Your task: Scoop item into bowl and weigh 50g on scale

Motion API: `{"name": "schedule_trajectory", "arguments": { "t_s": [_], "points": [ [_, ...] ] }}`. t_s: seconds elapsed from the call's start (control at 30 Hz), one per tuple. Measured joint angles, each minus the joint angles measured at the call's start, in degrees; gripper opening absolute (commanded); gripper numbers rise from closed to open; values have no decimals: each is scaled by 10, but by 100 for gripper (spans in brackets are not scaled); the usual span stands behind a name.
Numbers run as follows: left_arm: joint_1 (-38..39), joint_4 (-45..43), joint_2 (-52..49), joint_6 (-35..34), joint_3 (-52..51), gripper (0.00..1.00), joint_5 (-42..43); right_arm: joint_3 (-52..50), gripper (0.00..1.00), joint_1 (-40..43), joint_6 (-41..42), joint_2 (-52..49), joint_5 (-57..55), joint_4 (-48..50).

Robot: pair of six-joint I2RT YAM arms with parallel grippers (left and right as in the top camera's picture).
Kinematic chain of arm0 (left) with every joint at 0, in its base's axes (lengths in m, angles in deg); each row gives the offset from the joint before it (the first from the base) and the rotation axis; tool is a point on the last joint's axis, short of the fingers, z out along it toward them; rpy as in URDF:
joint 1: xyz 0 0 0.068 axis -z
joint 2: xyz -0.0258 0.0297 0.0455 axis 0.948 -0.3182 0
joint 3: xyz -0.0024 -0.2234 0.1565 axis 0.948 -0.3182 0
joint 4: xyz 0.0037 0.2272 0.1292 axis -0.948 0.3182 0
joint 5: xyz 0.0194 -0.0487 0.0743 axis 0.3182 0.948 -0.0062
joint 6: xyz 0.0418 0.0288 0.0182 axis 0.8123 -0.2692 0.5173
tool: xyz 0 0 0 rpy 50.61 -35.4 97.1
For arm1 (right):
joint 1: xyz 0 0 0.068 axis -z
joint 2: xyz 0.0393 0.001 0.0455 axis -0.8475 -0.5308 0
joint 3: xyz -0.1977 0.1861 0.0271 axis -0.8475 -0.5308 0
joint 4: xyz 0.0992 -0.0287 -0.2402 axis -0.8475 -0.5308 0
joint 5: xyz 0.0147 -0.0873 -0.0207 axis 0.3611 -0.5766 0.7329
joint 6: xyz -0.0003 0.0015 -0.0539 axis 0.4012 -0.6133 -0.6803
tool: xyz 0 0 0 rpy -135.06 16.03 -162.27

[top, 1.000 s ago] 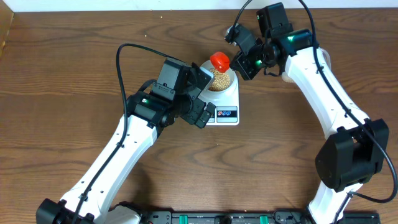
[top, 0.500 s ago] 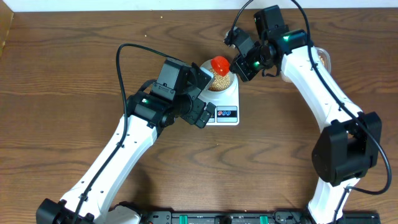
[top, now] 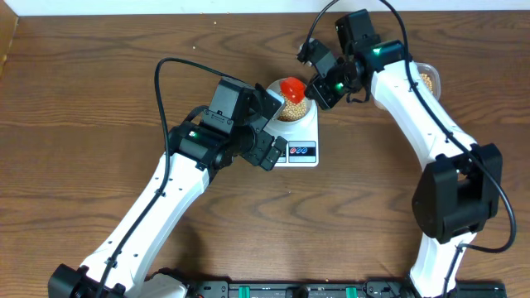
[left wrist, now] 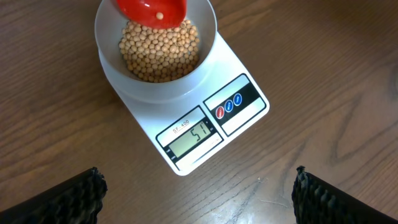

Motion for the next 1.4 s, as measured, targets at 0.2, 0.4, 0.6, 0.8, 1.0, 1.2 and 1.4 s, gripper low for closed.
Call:
{"name": "schedule_trajectory", "arguments": {
  "t_s": [0.2, 0.4, 0.6, 0.8, 1.0, 1.2, 1.4],
  "points": [
    [0, 0, 0, 0, 0, 98, 0, 0, 1, -4, 2, -12, -1, 13],
    [0, 0, 0, 0, 0, 98, 0, 0, 1, -4, 8, -19, -12, 21],
    [0, 0, 0, 0, 0, 98, 0, 0, 1, -4, 9, -19, -14, 21],
    [0, 0, 0, 0, 0, 98, 0, 0, 1, -7, 10, -19, -17, 17],
    [0, 0, 0, 0, 0, 98, 0, 0, 1, -21, 11, -19, -17, 8],
    [0, 0, 0, 0, 0, 98, 0, 0, 1, -22, 11, -19, -17, 7],
    [0, 0, 0, 0, 0, 98, 0, 0, 1, -22, 12, -19, -3, 6]
  ]
}}
